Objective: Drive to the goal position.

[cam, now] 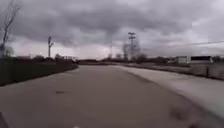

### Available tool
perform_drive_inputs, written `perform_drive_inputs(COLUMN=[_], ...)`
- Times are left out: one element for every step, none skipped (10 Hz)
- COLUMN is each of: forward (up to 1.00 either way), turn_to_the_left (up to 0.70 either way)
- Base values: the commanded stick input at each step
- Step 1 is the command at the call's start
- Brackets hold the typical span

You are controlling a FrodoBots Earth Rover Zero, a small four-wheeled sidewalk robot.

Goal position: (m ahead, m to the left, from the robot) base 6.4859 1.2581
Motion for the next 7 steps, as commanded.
perform_drive_inputs(forward=[1.0, 1.0, 1.0, 1.0, 1.0, 1.0, 1.0], turn_to_the_left=[0.0, 0.0, 0.0, 0.0, 0.0, 0.0, 0.0])
